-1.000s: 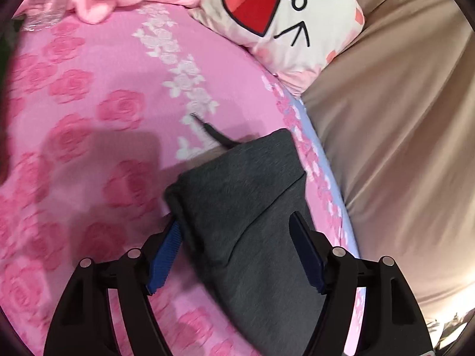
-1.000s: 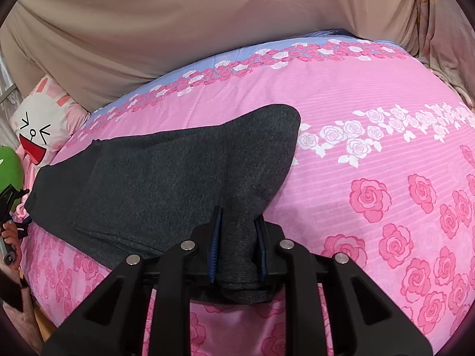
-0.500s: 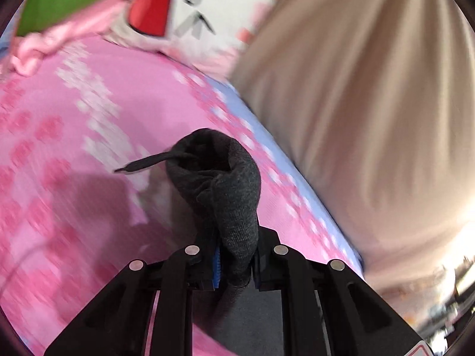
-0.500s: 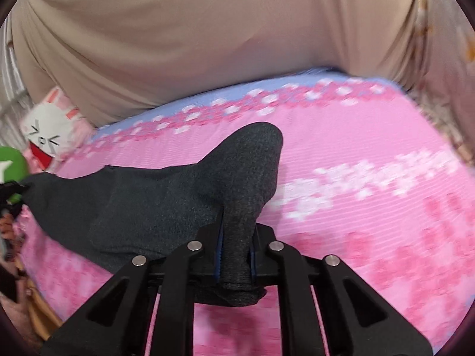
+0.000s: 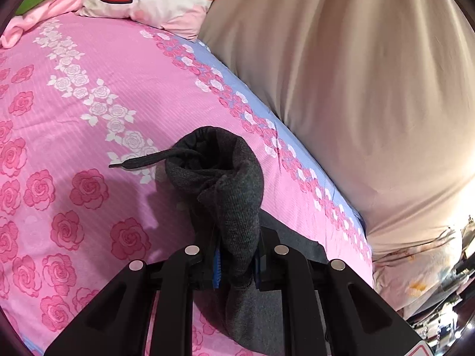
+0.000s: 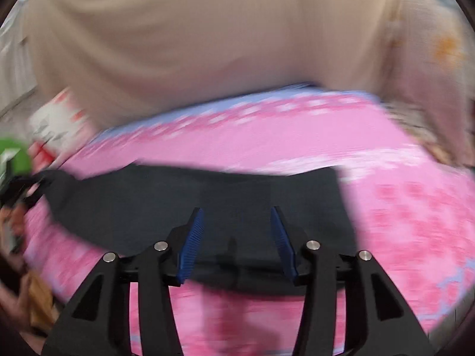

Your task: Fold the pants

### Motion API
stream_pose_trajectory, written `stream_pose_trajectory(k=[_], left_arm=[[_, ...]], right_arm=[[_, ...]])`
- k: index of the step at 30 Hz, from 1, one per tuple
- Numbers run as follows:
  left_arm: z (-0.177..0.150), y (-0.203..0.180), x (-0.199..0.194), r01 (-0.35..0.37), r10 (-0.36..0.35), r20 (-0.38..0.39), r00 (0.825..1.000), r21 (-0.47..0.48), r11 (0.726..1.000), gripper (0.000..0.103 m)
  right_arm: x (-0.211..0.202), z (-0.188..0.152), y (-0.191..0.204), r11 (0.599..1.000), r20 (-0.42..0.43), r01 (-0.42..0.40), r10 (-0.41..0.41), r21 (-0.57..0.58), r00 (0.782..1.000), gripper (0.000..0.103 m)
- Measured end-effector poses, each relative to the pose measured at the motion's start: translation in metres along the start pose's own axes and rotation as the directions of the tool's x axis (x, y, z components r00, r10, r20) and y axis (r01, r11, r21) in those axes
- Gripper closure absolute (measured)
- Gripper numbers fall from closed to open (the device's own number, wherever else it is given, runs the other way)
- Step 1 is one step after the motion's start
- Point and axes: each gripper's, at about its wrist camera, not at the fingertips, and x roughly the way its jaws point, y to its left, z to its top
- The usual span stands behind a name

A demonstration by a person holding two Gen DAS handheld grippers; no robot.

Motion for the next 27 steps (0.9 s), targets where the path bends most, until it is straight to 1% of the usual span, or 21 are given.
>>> stream_pose_trajectory(k=[1, 2, 4, 5, 7, 8, 9, 11, 13, 14, 15, 16, 18, 19, 20, 21, 22, 23, 25, 27], left_arm=[[0.001, 0.001, 0.0, -0.006, 0.006, -0.002, 1.0, -0.001, 1.0, 0.09], [-0.001, 0.003, -0.002, -0.01, 0.01, -0.004, 1.0, -0.003, 1.0, 0.09], [-0.001, 0.007, -0.004, -0.017, 0.017, -0.01, 1.0, -0.01, 1.0, 0.09], [-0.001, 0.008, -0.007, -0.018, 0.018, -0.013, 1.0, -0.011, 1.0, 0.09], [-0.001, 0.013, -0.008, -0.014, 0.014, -0.02, 1.0, -0.017, 1.0, 0.09], [-0.002, 0.015, -0.009, -0.014, 0.013, -0.023, 1.0, -0.019, 1.0, 0.09], [-0.002, 0.018, -0.009, -0.01, 0.01, -0.026, 1.0, -0.02, 1.0, 0.09], [-0.002, 0.021, -0.008, -0.004, 0.004, -0.027, 1.0, -0.022, 1.0, 0.09], [-0.003, 0.023, -0.008, 0.007, -0.008, -0.023, 1.0, -0.024, 1.0, 0.09], [-0.003, 0.023, -0.008, 0.007, -0.008, -0.02, 1.0, -0.023, 1.0, 0.09], [-0.004, 0.023, -0.008, 0.007, -0.008, -0.017, 1.0, -0.022, 1.0, 0.09], [-0.005, 0.022, -0.008, 0.009, -0.009, -0.015, 1.0, -0.02, 1.0, 0.09], [-0.005, 0.022, -0.008, 0.008, -0.008, -0.017, 1.0, -0.021, 1.0, 0.089], [-0.005, 0.022, -0.008, 0.008, -0.009, -0.021, 1.0, -0.023, 1.0, 0.089], [-0.004, 0.023, -0.008, 0.009, -0.01, -0.024, 1.0, -0.022, 1.0, 0.089], [-0.004, 0.023, -0.008, 0.008, -0.008, -0.026, 1.0, -0.016, 1.0, 0.089], [-0.004, 0.023, -0.008, 0.007, -0.008, -0.027, 1.0, -0.012, 1.0, 0.089], [-0.004, 0.023, -0.008, 0.01, -0.011, -0.027, 1.0, -0.011, 1.0, 0.089], [-0.004, 0.02, -0.008, 0.02, -0.02, -0.023, 1.0, 0.002, 1.0, 0.089], [-0.004, 0.01, -0.008, 0.015, -0.014, -0.018, 1.0, 0.034, 0.999, 0.09]], right_arm=[[0.017, -0.003, 0.017, 0.998, -0.038, -0.047, 0.046, -0.033, 0.998, 0.058], [0.03, -0.005, 0.028, 0.996, -0.068, -0.069, 0.065, -0.054, 0.996, 0.058], [0.054, -0.007, 0.042, 0.994, -0.111, -0.069, 0.059, -0.088, 0.992, 0.06], [0.066, -0.008, 0.045, 0.993, -0.131, -0.061, 0.048, -0.098, 0.99, 0.064], [0.077, -0.007, 0.044, 0.994, -0.162, -0.055, 0.038, -0.097, 0.986, 0.085], [0.075, -0.004, 0.042, 0.994, -0.164, -0.054, 0.039, -0.091, 0.986, 0.093], [0.072, -0.002, 0.045, 0.995, -0.159, -0.054, 0.04, -0.086, 0.987, 0.096], [0.056, 0.013, 0.047, 0.996, -0.103, -0.07, 0.064, -0.055, 0.993, 0.096], [0.053, 0.028, 0.056, 0.994, -0.064, -0.091, 0.088, -0.056, 0.994, 0.096], [0.056, 0.031, 0.057, 0.994, -0.059, -0.092, 0.089, -0.063, 0.994, 0.096], [0.063, 0.033, 0.06, 0.993, -0.075, -0.096, 0.09, -0.072, 0.993, 0.095], [0.077, 0.028, 0.063, 0.991, -0.128, -0.098, 0.086, -0.093, 0.988, 0.09], [0.098, 0.015, 0.068, 0.989, -0.195, -0.061, 0.033, -0.136, 0.98, 0.084], [0.103, 0.006, 0.068, 0.988, -0.203, -0.04, 0.008, -0.15, 0.979, 0.081], [0.1, 0.003, 0.07, 0.988, -0.185, -0.043, 0.014, -0.152, 0.983, 0.078], [0.099, 0.002, 0.071, 0.987, -0.187, -0.053, 0.024, -0.152, 0.982, 0.067], [0.098, 0.001, 0.071, 0.987, -0.183, -0.049, 0.019, -0.156, 0.983, 0.067], [0.101, 0.0, 0.071, 0.986, -0.191, -0.038, 0.007, -0.161, 0.982, 0.069], [0.105, 0.0, 0.068, 0.984, -0.181, -0.007, -0.026, -0.176, 0.983, 0.087], [0.103, 0.001, 0.064, 0.989, -0.18, -0.023, -0.003, -0.144, 0.984, 0.088]])
